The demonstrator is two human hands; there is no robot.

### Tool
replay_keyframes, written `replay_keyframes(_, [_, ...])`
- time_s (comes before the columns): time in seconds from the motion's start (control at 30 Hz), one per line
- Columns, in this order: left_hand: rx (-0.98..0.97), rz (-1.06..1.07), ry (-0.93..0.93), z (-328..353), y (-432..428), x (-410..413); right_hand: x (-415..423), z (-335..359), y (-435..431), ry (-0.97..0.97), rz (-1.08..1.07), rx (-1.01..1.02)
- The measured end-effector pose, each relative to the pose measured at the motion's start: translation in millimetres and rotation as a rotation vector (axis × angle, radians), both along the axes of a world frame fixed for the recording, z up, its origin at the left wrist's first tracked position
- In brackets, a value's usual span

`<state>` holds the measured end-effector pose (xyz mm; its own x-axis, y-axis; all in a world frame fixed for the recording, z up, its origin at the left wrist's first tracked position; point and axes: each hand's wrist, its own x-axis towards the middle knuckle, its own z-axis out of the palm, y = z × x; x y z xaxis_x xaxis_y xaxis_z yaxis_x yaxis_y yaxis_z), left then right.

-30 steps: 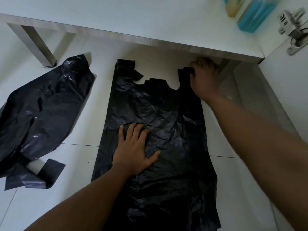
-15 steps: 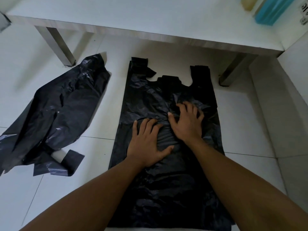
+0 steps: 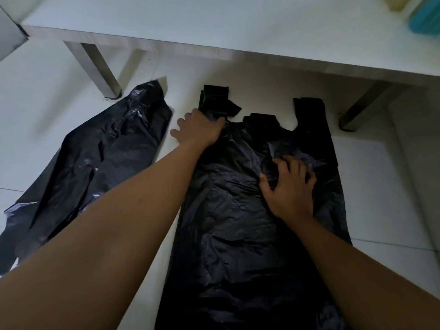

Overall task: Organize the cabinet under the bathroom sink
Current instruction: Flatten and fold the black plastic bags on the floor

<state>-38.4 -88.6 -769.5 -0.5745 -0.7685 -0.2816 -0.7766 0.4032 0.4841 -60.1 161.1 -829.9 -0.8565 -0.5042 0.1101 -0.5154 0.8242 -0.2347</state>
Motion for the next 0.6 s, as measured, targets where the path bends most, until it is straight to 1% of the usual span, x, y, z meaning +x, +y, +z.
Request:
replay_keyframes(0.07, [-0.055,-0.035,-0.074,-5,-7,-10,-1,1,0,0.014,0.002,-0.011])
replay_keyframes(0.1, [-0.114,-0.059,-0.073,-7,-8,-13,-1,1,0,0.01,0.001,-0.013])
replay_keyframes(0.17, [-0.223,-0.073,0.0,-11,-7,-15,-1,1,0,-0.001,0.001,-0.014])
replay_keyframes(0.27, [-0.248,-0.03,0.203,-15,-5,-13,-2,2,0,-0.007,0.004,-0.017])
replay_keyframes(0.33, [-0.167,-0.012,0.352,-13,-6,-12,-2,3,0,-0.007,0.003,-0.017])
replay_keyframes(0.43, [0.044,0.016,0.555,0,-9,-13,-1,3,0,-0.008,0.001,-0.013])
replay_keyframes(0.6, [0.326,0.156,0.675,17,-19,-28,0,3,0,-0.014,-0.004,-0.017])
